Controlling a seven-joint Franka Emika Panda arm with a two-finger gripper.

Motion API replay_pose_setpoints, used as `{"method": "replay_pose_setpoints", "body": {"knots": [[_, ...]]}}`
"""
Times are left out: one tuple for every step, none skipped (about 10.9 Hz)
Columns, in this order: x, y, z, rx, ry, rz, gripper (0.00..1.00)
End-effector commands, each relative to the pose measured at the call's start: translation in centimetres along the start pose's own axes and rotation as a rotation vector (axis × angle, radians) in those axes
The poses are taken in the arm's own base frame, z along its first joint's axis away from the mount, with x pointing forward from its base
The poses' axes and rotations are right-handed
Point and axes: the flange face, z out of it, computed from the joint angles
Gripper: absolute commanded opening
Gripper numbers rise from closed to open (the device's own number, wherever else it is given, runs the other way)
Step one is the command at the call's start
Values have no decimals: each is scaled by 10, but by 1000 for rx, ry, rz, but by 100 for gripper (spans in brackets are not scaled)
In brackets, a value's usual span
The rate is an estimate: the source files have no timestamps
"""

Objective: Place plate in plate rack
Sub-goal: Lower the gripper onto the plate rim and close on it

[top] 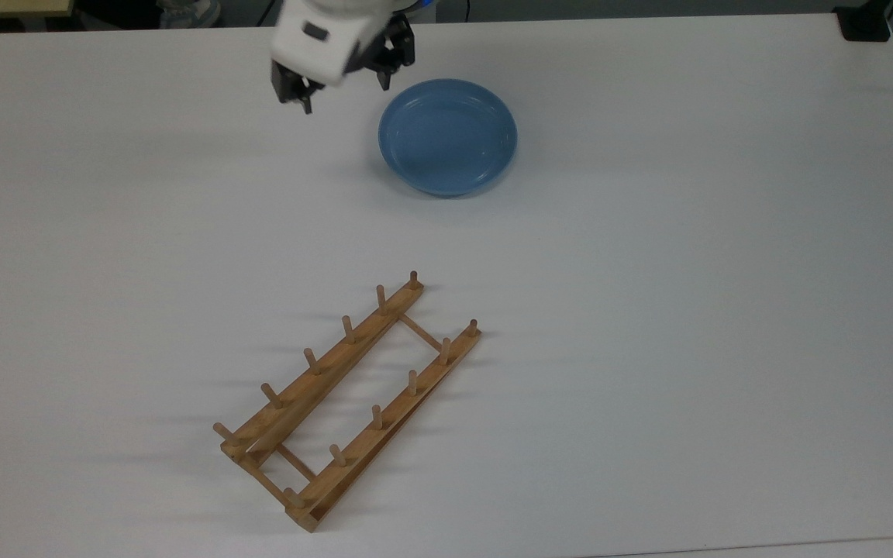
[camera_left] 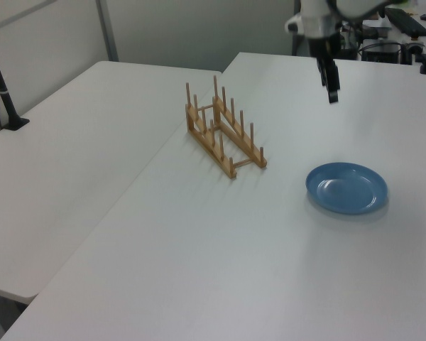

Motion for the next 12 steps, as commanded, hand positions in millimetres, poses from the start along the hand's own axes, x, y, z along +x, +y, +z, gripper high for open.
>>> {"method": "replay_pose_setpoints", "body": {"knots": [[7, -23, 50, -14, -52, -83, 100], [12, -25, 61, -13, -53, -87, 99], [19, -30, 75, -13, -62, -92, 93], [27, -37, 86, -19, -78, -110, 89], [34, -42, 97, -29, -97, -122, 84], [38, -45, 107, -37, -115, -114, 80], [44, -50, 117, -47, -127, -106, 74], [50, -56, 124, -58, -131, -101, 70], [54, -61, 132, -62, -144, -102, 67], [57, -63, 138, -68, -154, -111, 63], [58, -64, 141, -71, -161, -115, 60], [60, -65, 145, -69, -168, -116, 55]]}}
